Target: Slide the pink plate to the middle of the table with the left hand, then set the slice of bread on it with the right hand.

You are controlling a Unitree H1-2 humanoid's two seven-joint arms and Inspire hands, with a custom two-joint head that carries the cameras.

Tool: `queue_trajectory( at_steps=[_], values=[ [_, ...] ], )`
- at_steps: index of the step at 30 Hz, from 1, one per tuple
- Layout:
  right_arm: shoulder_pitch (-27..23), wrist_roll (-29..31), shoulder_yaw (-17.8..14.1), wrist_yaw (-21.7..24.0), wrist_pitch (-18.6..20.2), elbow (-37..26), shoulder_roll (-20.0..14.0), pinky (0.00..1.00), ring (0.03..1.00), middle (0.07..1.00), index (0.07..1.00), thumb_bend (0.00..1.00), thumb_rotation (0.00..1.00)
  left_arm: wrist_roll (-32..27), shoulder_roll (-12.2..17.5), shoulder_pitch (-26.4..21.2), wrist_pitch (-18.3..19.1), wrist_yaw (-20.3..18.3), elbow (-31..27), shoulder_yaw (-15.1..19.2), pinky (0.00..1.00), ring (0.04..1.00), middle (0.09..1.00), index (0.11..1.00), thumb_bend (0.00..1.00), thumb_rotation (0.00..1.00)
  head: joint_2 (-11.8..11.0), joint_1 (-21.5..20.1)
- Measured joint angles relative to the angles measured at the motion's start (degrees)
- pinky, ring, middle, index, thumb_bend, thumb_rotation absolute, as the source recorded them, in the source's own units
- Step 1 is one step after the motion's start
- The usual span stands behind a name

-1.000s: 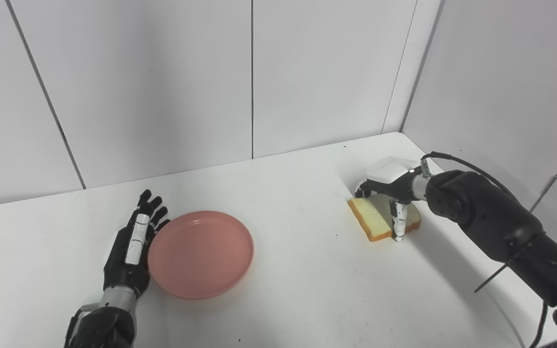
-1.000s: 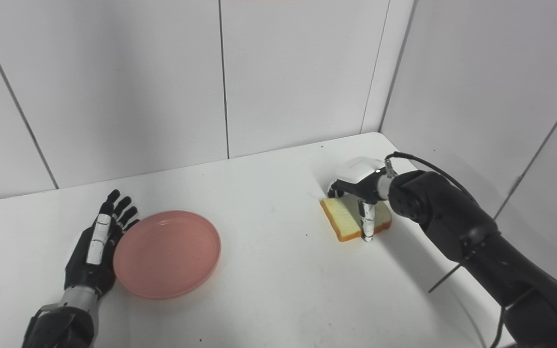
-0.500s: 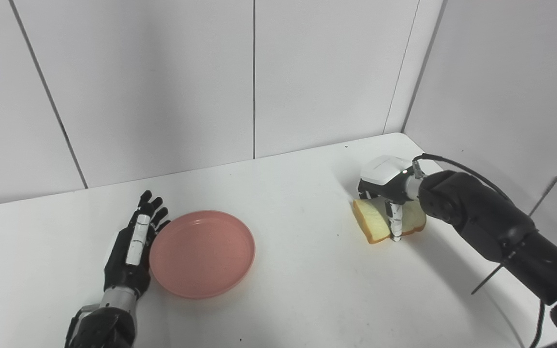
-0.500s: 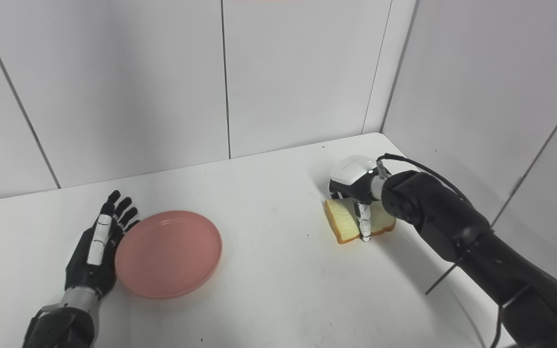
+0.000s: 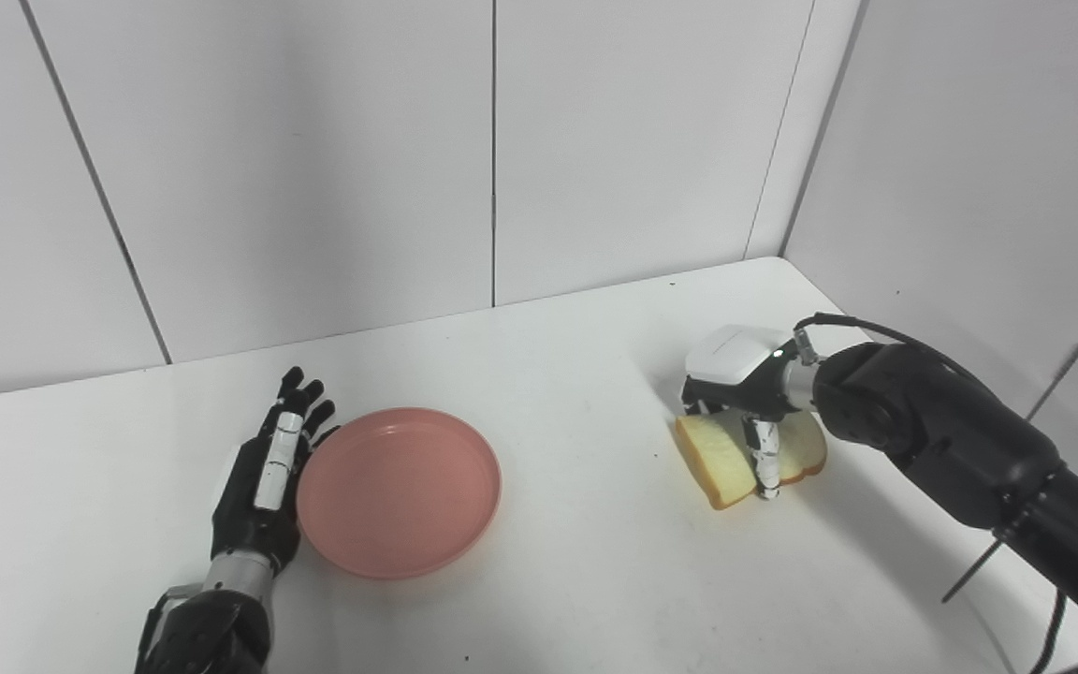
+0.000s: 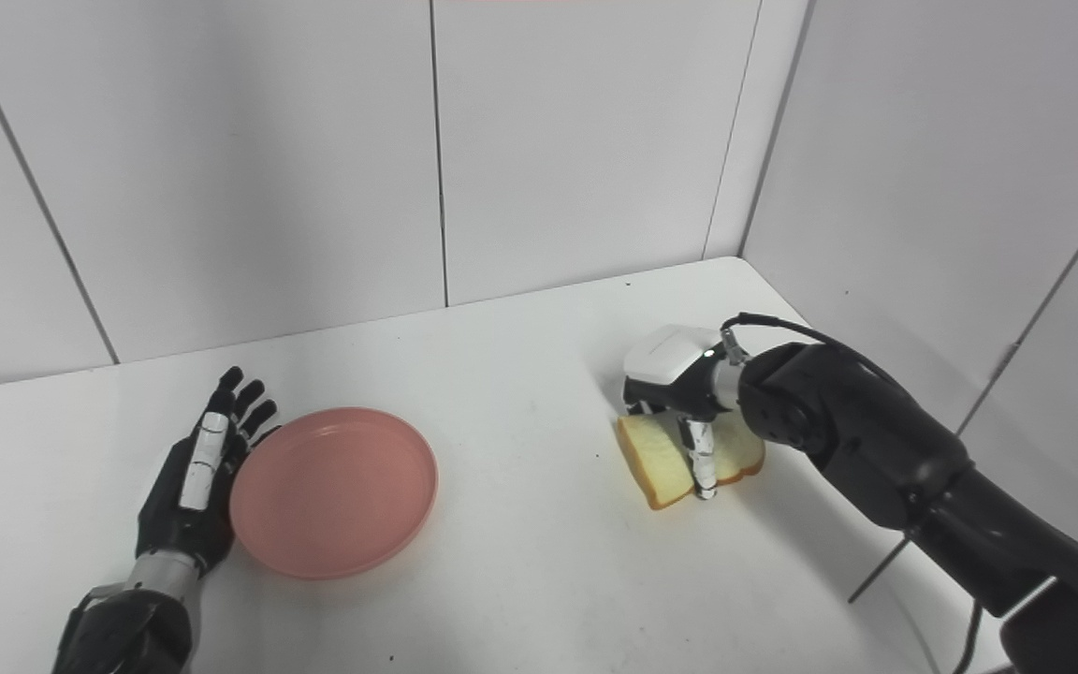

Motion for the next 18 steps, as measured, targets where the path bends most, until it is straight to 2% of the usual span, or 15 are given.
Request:
queue_trajectory(
  at_steps=[2, 4, 10, 18],
  values=[
    [-0.6, 0.8, -0.2, 1.3, 0.2, -1.9, 1.0, 0.32, 0.394, 0.482, 0.495, 0.53, 0.01, 0.1, -0.3, 0.1, 0.0, 0.2, -0.1, -0.1, 0.85, 0.938, 0.973, 0.965, 0.87, 0.79, 0.1, 0.4],
    [-1.6, 1.3, -0.6, 2.5, 0.6, -4.1, 2.0, 0.30, 0.372, 0.450, 0.528, 0.52, 0.02, 0.2, -0.6, 0.2, 0.0, 0.4, -0.2, -0.3, 0.85, 0.941, 0.976, 0.975, 0.87, 0.80, 0.1, 0.9],
    [-6.2, 2.4, -2.4, 4.6, 1.2, -7.5, 4.4, 0.34, 0.420, 0.480, 0.496, 0.52, 0.02, 0.4, -0.7, 0.2, 0.0, 0.5, -0.2, -0.3, 0.88, 0.948, 0.978, 0.970, 0.86, 0.79, 0.0, 2.3],
    [-8.9, 2.5, -1.6, 7.4, 1.2, -9.8, 8.4, 0.37, 0.448, 0.484, 0.493, 0.52, 0.02, 1.3, -1.3, 0.2, -0.1, 1.4, -0.1, -0.3, 0.85, 0.931, 0.971, 0.960, 0.86, 0.77, 0.0, 5.8]
  ],
)
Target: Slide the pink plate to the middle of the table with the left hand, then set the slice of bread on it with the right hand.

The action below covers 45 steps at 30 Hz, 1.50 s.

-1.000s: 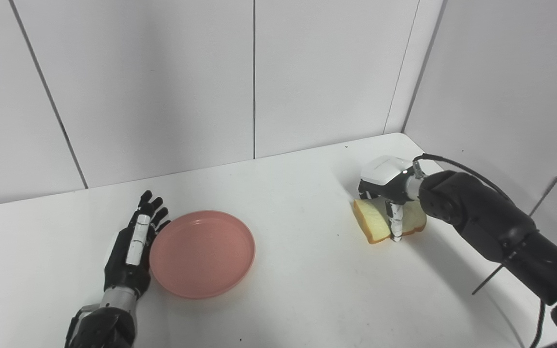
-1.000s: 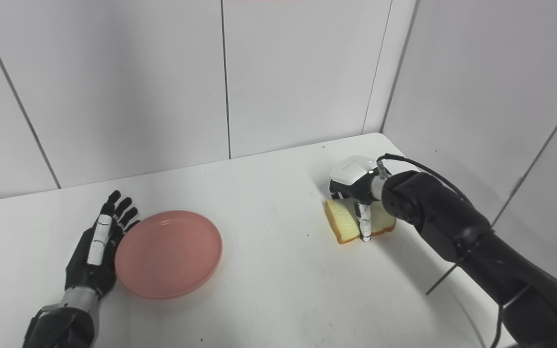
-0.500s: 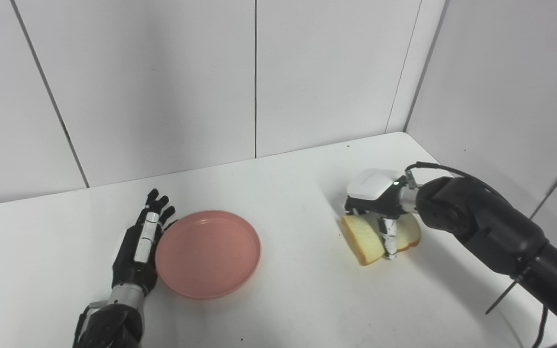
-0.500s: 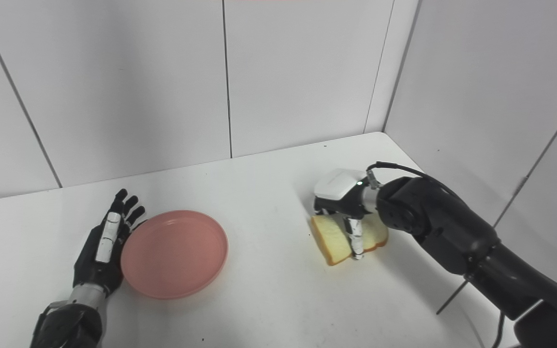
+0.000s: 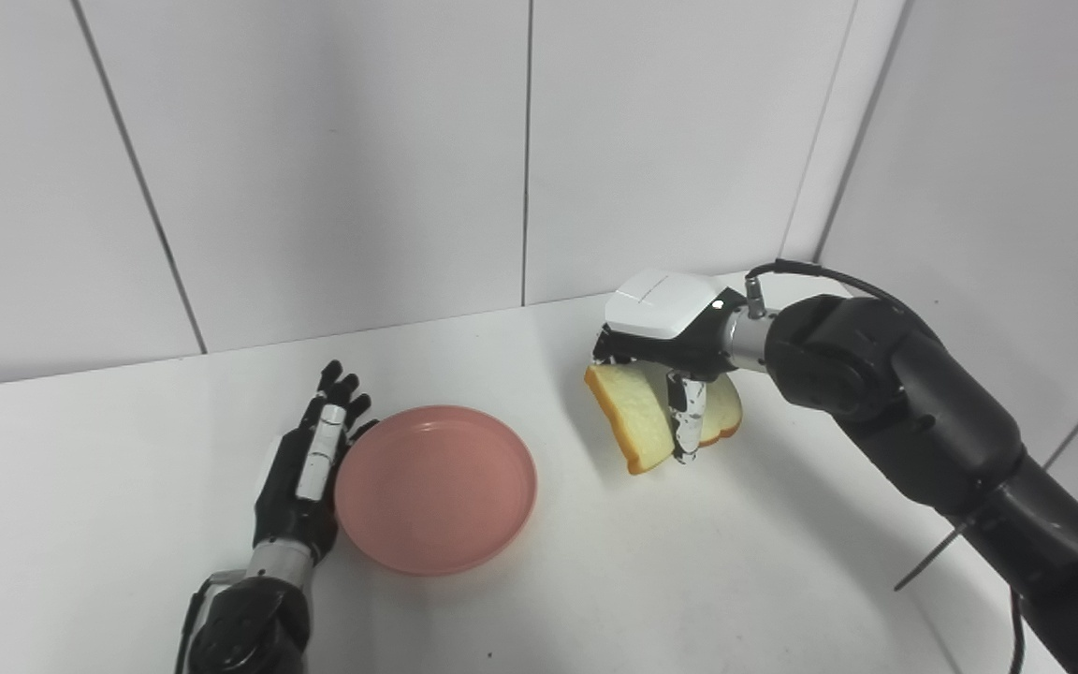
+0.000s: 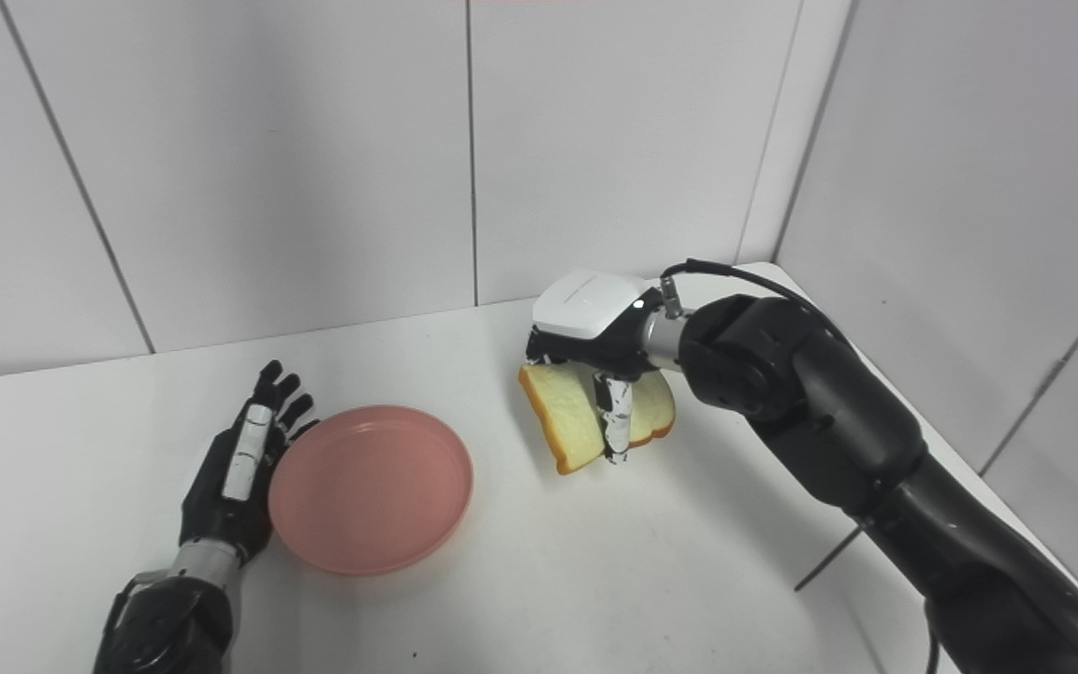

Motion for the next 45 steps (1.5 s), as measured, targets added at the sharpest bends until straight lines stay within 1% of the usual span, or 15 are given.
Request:
queue_trajectory(
  at_steps=[3, 5, 6, 8, 10, 12, 16, 20, 27, 31, 33, 36, 39, 42, 45],
  values=[
    [-1.0, -0.2, 0.8, 0.0, 0.0, 0.2, 2.1, 0.35, 0.434, 0.484, 0.491, 0.52, 0.02, 0.8, -0.4, 0.0, -0.1, 0.7, 0.1, -0.2, 0.83, 0.916, 0.960, 0.954, 0.85, 0.78, -0.1, 2.2],
    [-1.6, -0.1, 1.0, 0.0, -0.1, 0.4, 3.2, 0.32, 0.391, 0.478, 0.490, 0.53, 0.02, 1.4, -0.6, -0.3, -0.3, 1.3, 0.5, -0.5, 0.82, 0.905, 0.946, 0.946, 0.83, 0.79, -0.2, 3.9],
    [-2.0, 0.2, 1.1, -0.1, -0.6, 1.0, 3.8, 0.32, 0.390, 0.477, 0.490, 0.53, 0.02, 1.9, -0.9, -0.5, -0.5, 1.8, 0.9, -0.6, 0.82, 0.904, 0.945, 0.946, 0.82, 0.79, -0.2, 4.0],
    [-2.7, 0.9, 1.3, -0.2, -1.1, 2.3, 4.6, 0.31, 0.384, 0.478, 0.488, 0.52, 0.02, 2.6, -1.5, -0.7, -1.1, 2.6, 1.6, -0.7, 0.82, 0.899, 0.938, 0.940, 0.82, 0.79, -0.1, 6.8],
    [-3.3, 0.9, 1.5, -0.3, -1.1, 2.9, 5.4, 0.31, 0.387, 0.476, 0.492, 0.52, 0.02, 2.8, -2.0, -0.9, -1.4, 3.1, 2.0, -0.7, 0.83, 0.895, 0.933, 0.934, 0.83, 0.78, -0.1, 7.1],
    [-4.1, 0.9, 2.1, -0.4, -1.1, 3.9, 6.5, 0.34, 0.416, 0.479, 0.493, 0.52, 0.02, 3.1, -2.3, -1.1, -2.2, 3.7, 2.8, -0.8, 0.83, 0.895, 0.928, 0.923, 0.84, 0.78, -0.1, 9.7],
    [-5.4, 0.7, 3.0, -1.7, -1.1, 6.6, 10.0, 0.34, 0.410, 0.476, 0.497, 0.52, 0.02, 3.7, -3.2, -2.6, -3.1, 4.5, 5.2, -0.8, 0.82, 0.899, 0.930, 0.917, 0.85, 0.78, -0.1, 11.0],
    [-7.0, 1.3, 3.6, -2.2, -0.9, 10.2, 14.3, 0.38, 0.447, 0.481, 0.498, 0.52, 0.02, 4.1, -4.1, -2.9, -4.4, 5.3, 6.3, -1.0, 0.78, 0.887, 0.924, 0.921, 0.86, 0.83, -0.4, 13.2],
    [-7.9, 1.3, 4.1, -3.0, 1.3, 14.0, 19.8, 0.33, 0.402, 0.477, 0.495, 0.52, 0.02, 5.1, -4.2, -3.2, -6.6, 6.2, 7.8, -1.5, 0.76, 0.920, 0.926, 0.936, 0.85, 0.85, 0.0, 14.2],
    [-8.2, 0.7, 5.3, -3.1, 1.8, 16.4, 21.2, 0.33, 0.409, 0.477, 0.496, 0.53, 0.02, 5.1, -4.2, -3.2, -6.6, 6.4, 7.8, -1.4, 0.75, 0.916, 0.925, 0.935, 0.83, 0.85, 0.1, 14.9],
    [-8.2, 0.6, 5.7, -3.5, 1.9, 17.0, 21.6, 0.31, 0.379, 0.464, 0.503, 0.53, 0.02, 5.1, -4.2, -3.2, -6.6, 6.4, 7.8, -1.4, 0.74, 0.915, 0.931, 0.939, 0.83, 0.85, 0.1, 14.9],
    [-8.4, 0.0, 6.7, -4.3, 1.8, 18.2, 22.1, 0.29, 0.361, 0.449, 0.517, 0.52, 0.02, 5.0, -4.2, -3.1, -6.6, 6.4, 7.7, -1.3, 0.78, 0.920, 0.944, 0.946, 0.83, 0.85, 0.2, 15.1],
    [-8.4, -1.6, 8.3, -4.5, 1.9, 19.0, 22.3, 0.30, 0.376, 0.460, 0.511, 0.52, 0.02, 4.9, -4.2, -3.0, -6.6, 6.2, 7.5, -1.0, 0.81, 0.912, 0.941, 0.942, 0.80, 0.84, 0.2, 14.9],
    [-8.4, -2.6, 9.0, -4.6, 1.9, 20.0, 22.5, 0.30, 0.374, 0.452, 0.518, 0.52, 0.02, 4.9, -4.1, -3.0, -6.6, 6.1, 7.5, -0.8, 0.81, 0.906, 0.933, 0.938, 0.82, 0.84, 0.3, 14.2],
    [-8.3, -3.9, 9.5, -4.9, 2.0, 20.1, 22.5, 0.33, 0.408, 0.448, 0.531, 0.52, 0.02, 4.9, -4.1, -2.7, -6.5, 6.1, 6.9, -0.7, 0.79, 0.898, 0.926, 0.935, 0.84, 0.85, 0.3, 13.7]
  ],
)
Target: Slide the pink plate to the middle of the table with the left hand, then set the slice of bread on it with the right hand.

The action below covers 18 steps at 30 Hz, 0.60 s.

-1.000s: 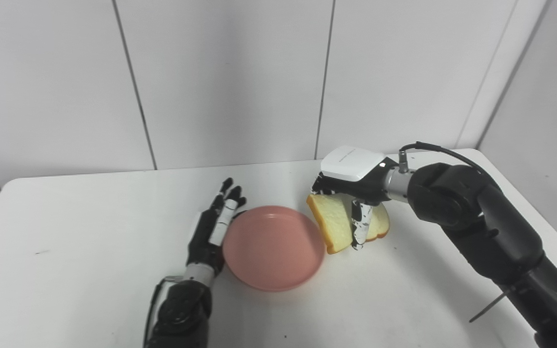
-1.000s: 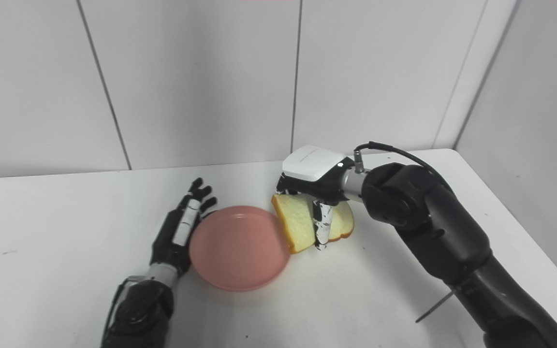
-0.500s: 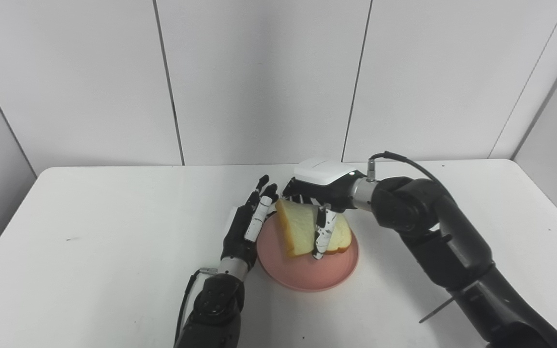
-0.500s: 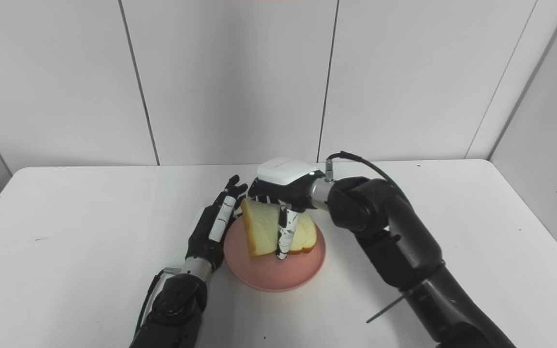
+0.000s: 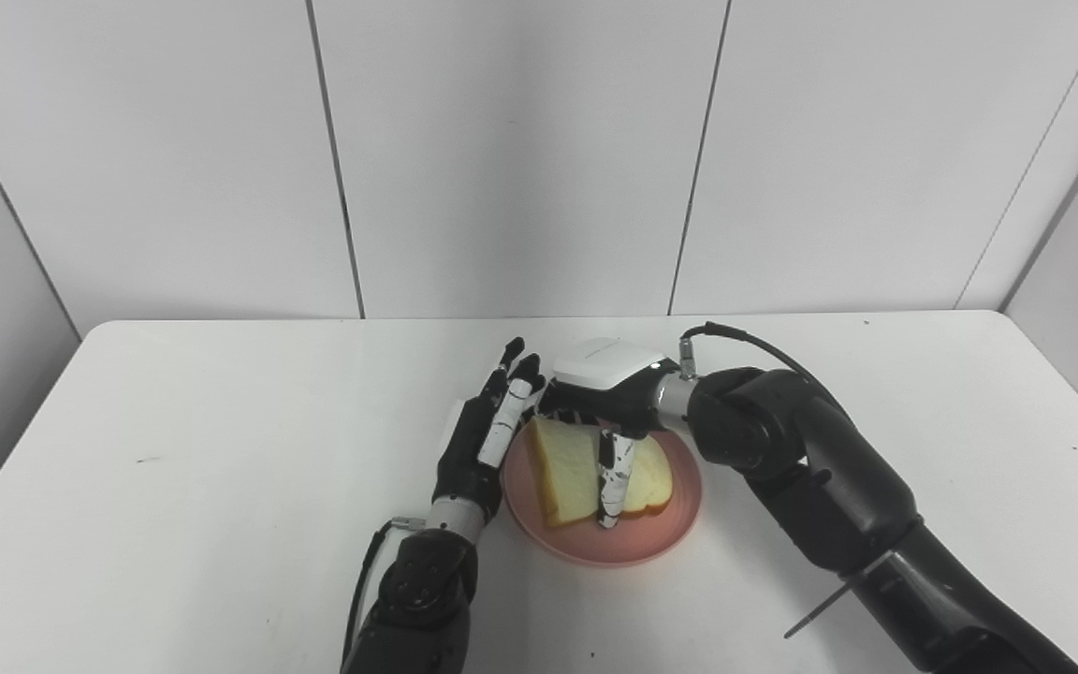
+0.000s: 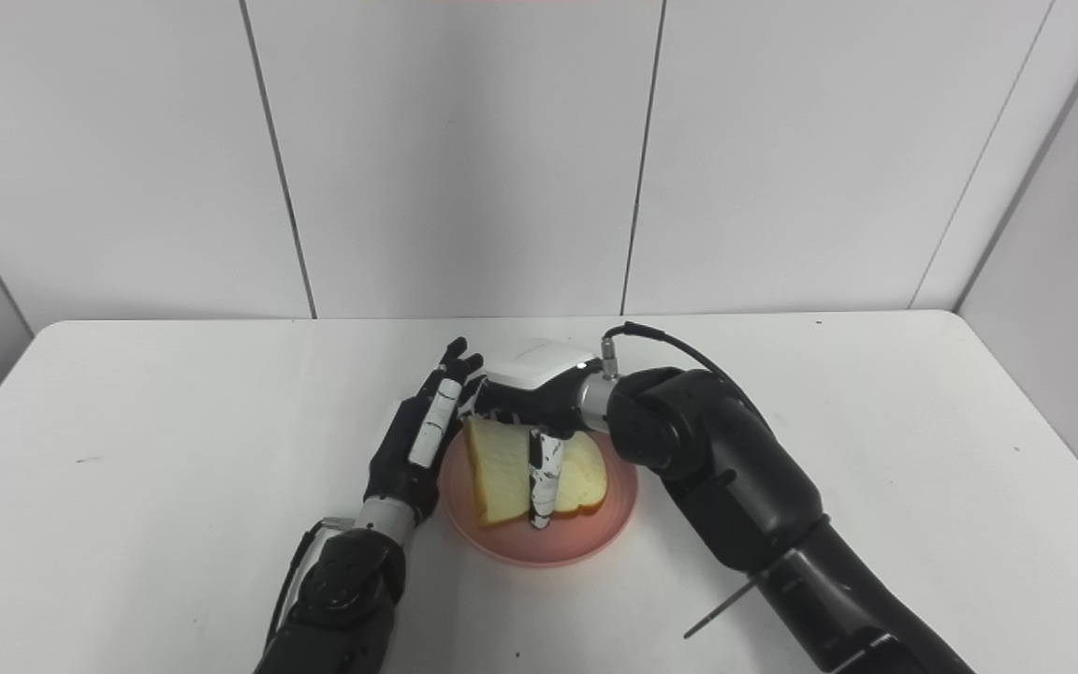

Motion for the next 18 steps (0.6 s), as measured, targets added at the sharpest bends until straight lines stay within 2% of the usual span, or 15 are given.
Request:
queue_trajectory(
  at_steps=[7, 9, 10, 11, 12, 13, 14, 16, 18],
  values=[
    [0.4, -1.2, 0.5, -1.0, 0.3, 0.8, 0.0, 0.33, 0.407, 0.450, 0.536, 0.52, 0.02, 0.0, 0.0, 0.4, 0.1, -1.0, -0.5, 0.2, 0.80, 0.912, 0.939, 0.936, 0.82, 0.86, 0.3, -0.2],
    [0.4, -1.2, 0.4, -1.1, 0.3, 1.2, 0.0, 0.36, 0.443, 0.453, 0.537, 0.52, 0.02, 0.0, 0.0, 0.4, 0.1, -1.0, -0.5, 0.4, 0.80, 0.920, 0.943, 0.936, 0.82, 0.87, 0.3, -0.3],
    [0.5, -1.1, 0.4, -1.1, 0.3, 1.3, 0.0, 0.43, 0.504, 0.548, 0.629, 0.65, 0.21, 0.0, 0.0, 0.4, 0.2, -1.1, -0.5, 0.4, 0.80, 0.940, 0.958, 0.937, 0.82, 0.87, 0.3, -0.3],
    [0.5, -1.1, 0.5, -1.1, 0.3, 1.3, -0.1, 0.45, 0.525, 0.580, 0.660, 0.70, 0.27, 0.0, 0.0, 0.4, 0.2, -1.1, -0.5, 0.4, 0.80, 0.947, 0.963, 0.937, 0.82, 0.88, 0.2, -0.4],
    [0.5, -1.1, 0.5, -1.1, 0.3, 1.3, -0.1, 0.50, 0.576, 0.630, 0.699, 0.80, 0.34, 0.0, 0.0, 0.4, 0.3, -1.1, -0.6, 0.4, 0.81, 0.964, 0.974, 0.938, 0.83, 0.89, 0.3, -0.6],
    [0.5, -1.1, 0.6, -1.0, 0.3, 1.3, -0.1, 0.50, 0.576, 0.630, 0.699, 0.80, 0.34, 0.0, 0.0, 0.4, 0.4, -1.1, -0.6, 0.4, 0.81, 0.964, 0.974, 0.938, 0.83, 0.89, 0.3, -0.6],
    [0.5, -1.2, 0.6, -1.0, 0.3, 1.2, -0.2, 0.57, 0.653, 0.694, 0.725, 0.91, 0.39, 0.0, 0.0, 0.4, 0.5, -1.1, -0.7, 0.4, 0.80, 0.958, 0.967, 0.939, 0.84, 0.90, 0.3, -0.8],
    [0.5, -1.7, 0.9, -0.9, 0.3, 1.2, -0.2, 0.61, 0.717, 0.756, 0.756, 0.98, 0.42, 0.0, 0.0, 0.4, 0.7, -1.1, -0.8, 0.3, 0.79, 0.959, 0.967, 0.945, 0.83, 0.90, 0.3, -0.8],
    [0.6, -1.8, 1.0, -0.9, 0.3, 0.8, -0.2, 0.60, 0.721, 0.768, 0.775, 1.00, 0.41, 0.1, 0.0, 0.4, 0.8, -1.0, -0.8, 0.3, 0.78, 0.960, 0.964, 0.947, 0.82, 0.90, 0.3, -1.0]
  ],
)
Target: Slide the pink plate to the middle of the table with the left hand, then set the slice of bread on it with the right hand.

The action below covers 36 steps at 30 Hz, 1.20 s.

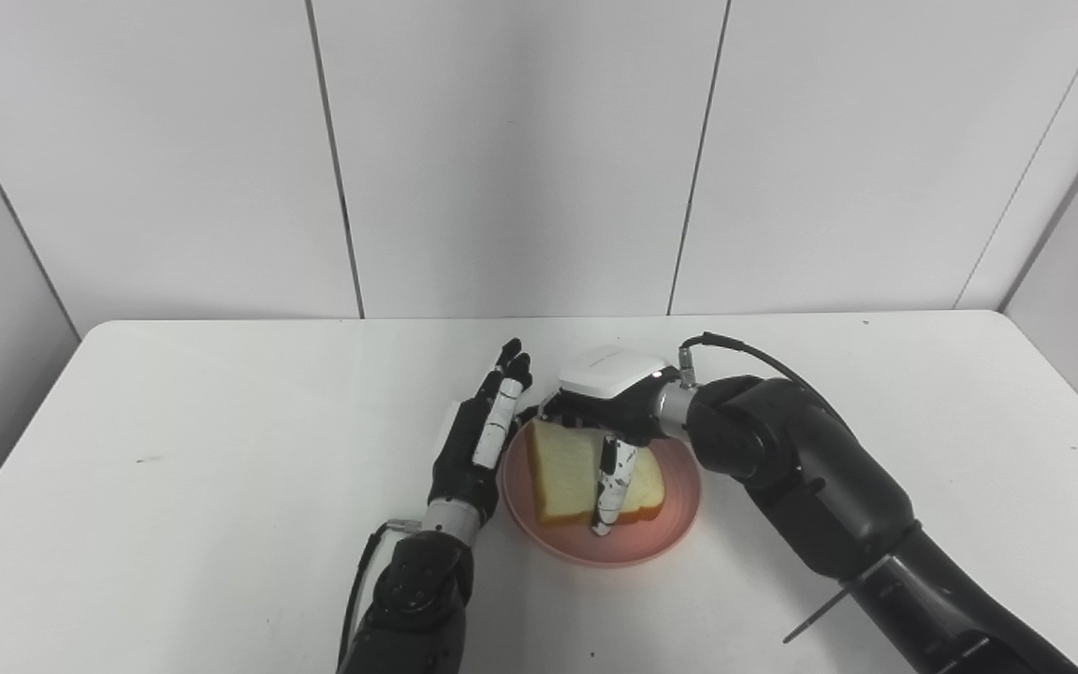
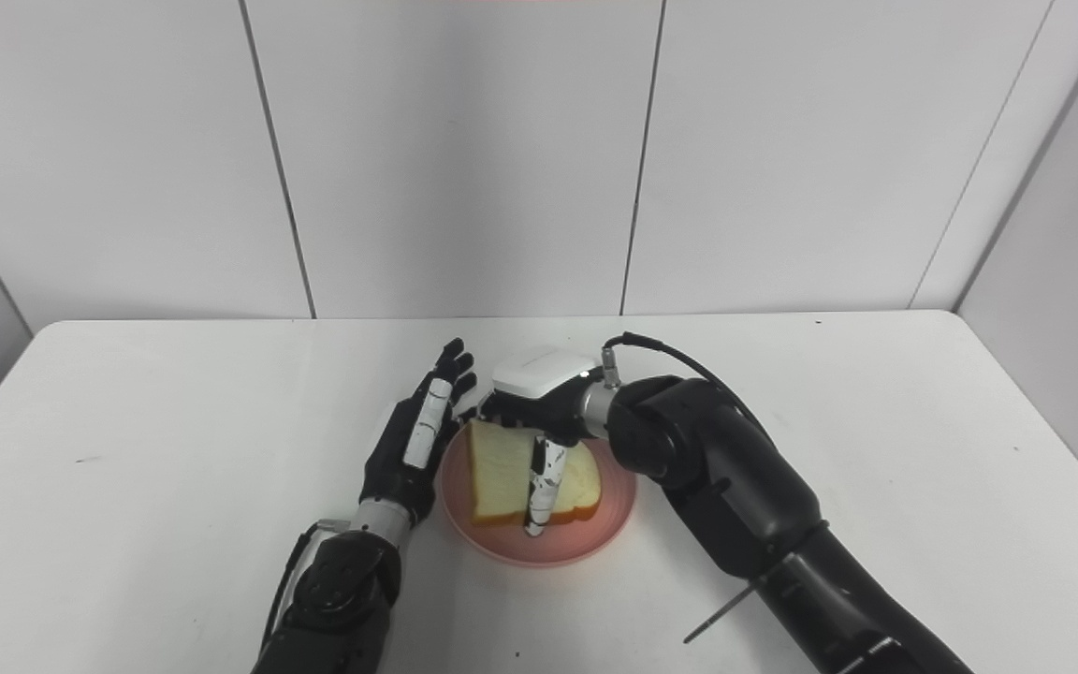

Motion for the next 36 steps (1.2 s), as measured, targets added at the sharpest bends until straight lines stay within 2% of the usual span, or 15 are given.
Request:
queue_trajectory(
  at_steps=[5, 8, 14, 17, 25, 27, 31, 36],
  values=[
    [0.3, 0.5, -0.2, 0.6, 0.4, -1.5, -0.1, 0.60, 0.720, 0.778, 0.793, 1.00, 0.35, 0.0, 0.0, 0.0, 0.4, 0.0, -0.2, -0.1, 0.80, 0.952, 0.956, 0.951, 0.79, 0.90, 0.1, -0.1],
    [0.6, 0.6, -0.3, 1.9, 1.5, -3.1, -0.5, 0.76, 0.818, 0.833, 0.814, 1.00, 0.32, 0.0, 0.0, 0.0, 0.5, 0.0, -0.3, -0.1, 0.80, 0.948, 0.946, 0.951, 0.79, 0.90, 0.2, -0.3],
    [1.1, 1.1, -1.1, 2.9, 2.6, -5.1, -1.5, 0.78, 0.850, 0.848, 0.810, 1.00, 0.34, 0.0, 0.0, 0.0, 0.4, 0.0, -0.3, 0.0, 0.80, 0.929, 0.932, 0.944, 0.82, 0.90, 0.4, -0.5],
    [1.2, 2.1, -1.4, 3.9, 3.3, -5.8, -2.3, 0.83, 0.877, 0.868, 0.805, 1.00, 0.36, 0.0, 0.0, 0.1, 0.5, 0.0, -0.4, 0.1, 0.81, 0.919, 0.932, 0.946, 0.85, 0.88, 0.4, -0.8],
    [1.8, 5.3, -3.9, 6.3, 6.6, -11.3, -3.9, 0.79, 0.889, 0.893, 0.794, 1.00, 0.35, 0.0, 0.0, 0.3, 0.7, 0.0, -0.7, 0.2, 0.80, 0.914, 0.945, 0.952, 0.86, 0.89, 0.4, -1.1],
    [2.0, 7.8, -5.5, 6.3, 6.8, -11.8, -4.0, 0.77, 0.871, 0.875, 0.787, 1.00, 0.35, 0.0, 0.0, 0.3, 0.8, 0.0, -0.7, 0.2, 0.79, 0.911, 0.938, 0.951, 0.85, 0.90, 0.4, -1.1],
    [2.7, 13.6, -8.4, 4.6, 5.6, -11.5, -4.2, 0.73, 0.815, 0.823, 0.781, 1.00, 0.40, 0.0, 0.1, 0.2, 1.0, 0.0, -0.8, 0.1, 0.80, 0.904, 0.925, 0.952, 0.83, 0.91, 0.4, -1.1],
    [4.8, 17.0, -9.2, 1.2, 2.7, -11.1, -4.9, 0.71, 0.803, 0.815, 0.799, 1.00, 0.42, 0.0, 0.1, 0.2, 1.2, 0.0, -0.9, 0.2, 0.80, 0.906, 0.929, 0.948, 0.85, 0.89, 0.5, -1.0]
  ],
)
